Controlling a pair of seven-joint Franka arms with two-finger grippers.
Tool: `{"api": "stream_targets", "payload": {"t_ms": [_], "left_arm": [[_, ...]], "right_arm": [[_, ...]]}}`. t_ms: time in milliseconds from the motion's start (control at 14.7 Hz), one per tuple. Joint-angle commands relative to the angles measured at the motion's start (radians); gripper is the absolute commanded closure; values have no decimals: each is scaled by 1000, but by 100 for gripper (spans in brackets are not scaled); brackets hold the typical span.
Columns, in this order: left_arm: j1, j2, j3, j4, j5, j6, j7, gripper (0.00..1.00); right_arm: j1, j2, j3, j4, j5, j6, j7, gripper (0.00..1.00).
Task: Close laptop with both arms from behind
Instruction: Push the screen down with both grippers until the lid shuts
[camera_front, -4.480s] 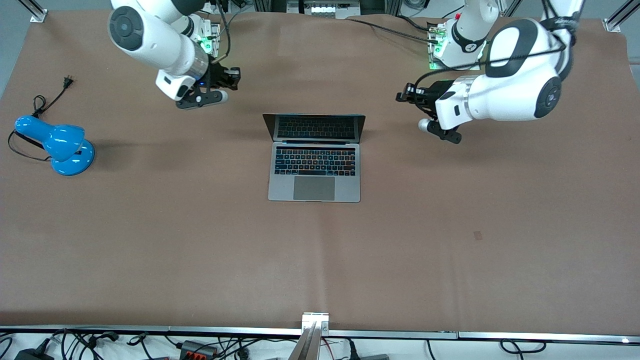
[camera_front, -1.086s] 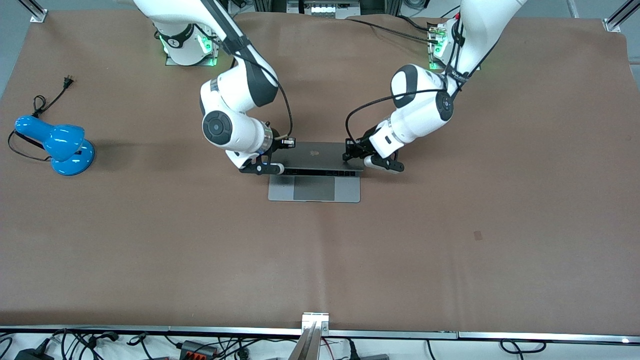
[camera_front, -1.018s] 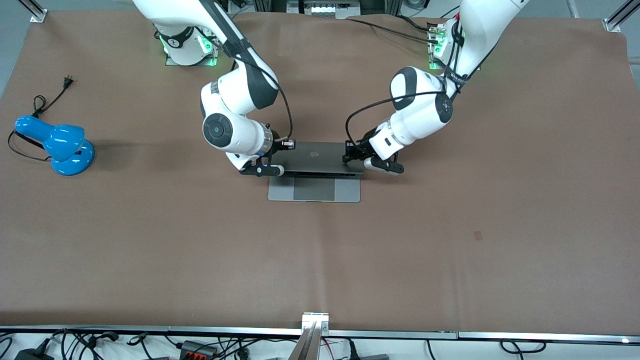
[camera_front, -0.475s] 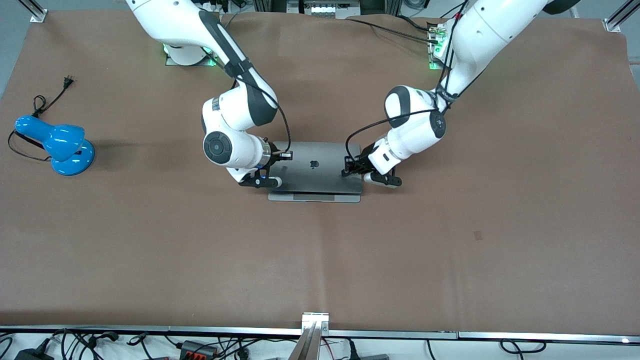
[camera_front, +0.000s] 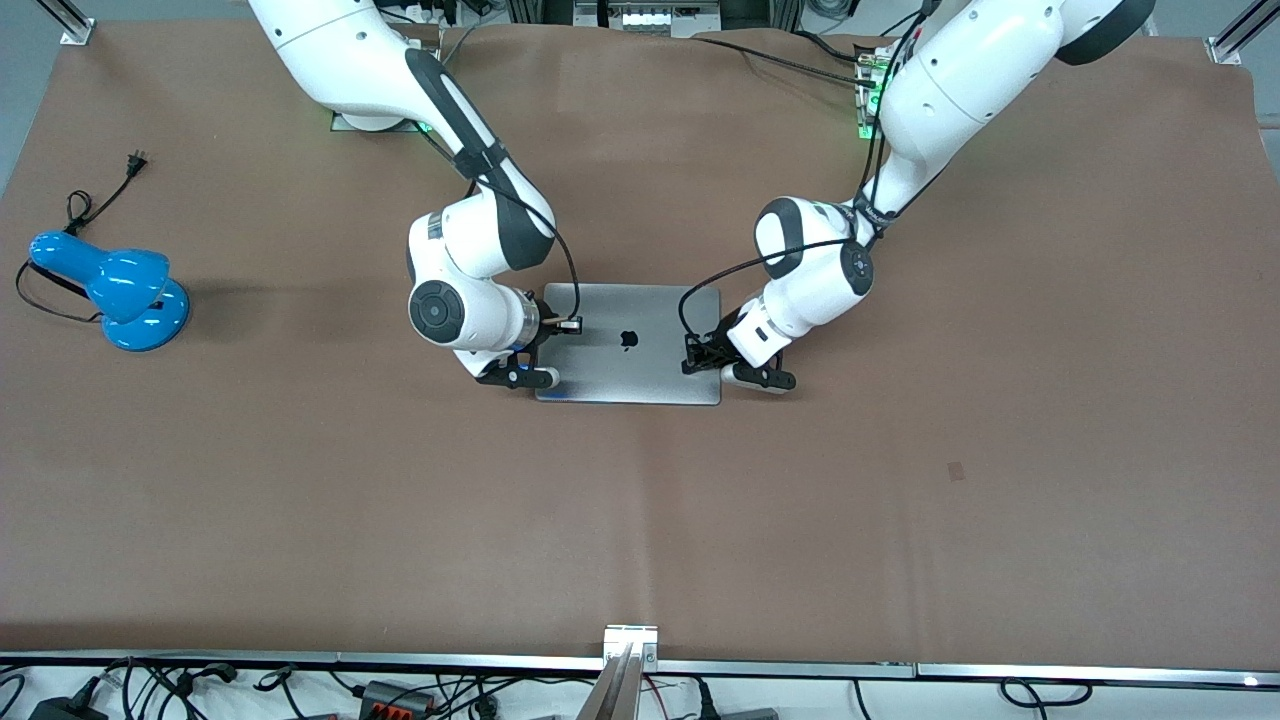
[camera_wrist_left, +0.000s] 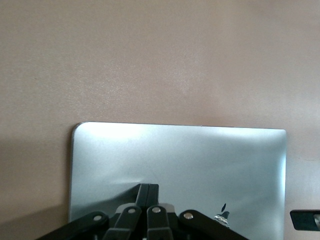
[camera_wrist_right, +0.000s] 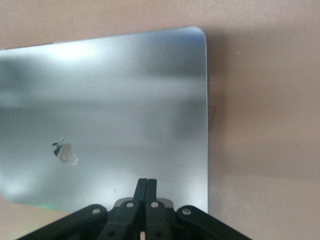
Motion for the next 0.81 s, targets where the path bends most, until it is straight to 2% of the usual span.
{"api": "stream_targets", "payload": {"t_ms": [0,271,747], "left_arm": [[-20,44,24,39,18,19,17,100],[-20,44,24,39,18,20,17,100],[-16,34,24,39,19,19,12,100]], "right_arm": [[-8,40,5,41,18,17,-32,100],[0,78,5,45,18,74,-34,100],[-2,75,6,53,15,78,-35,100]]}}
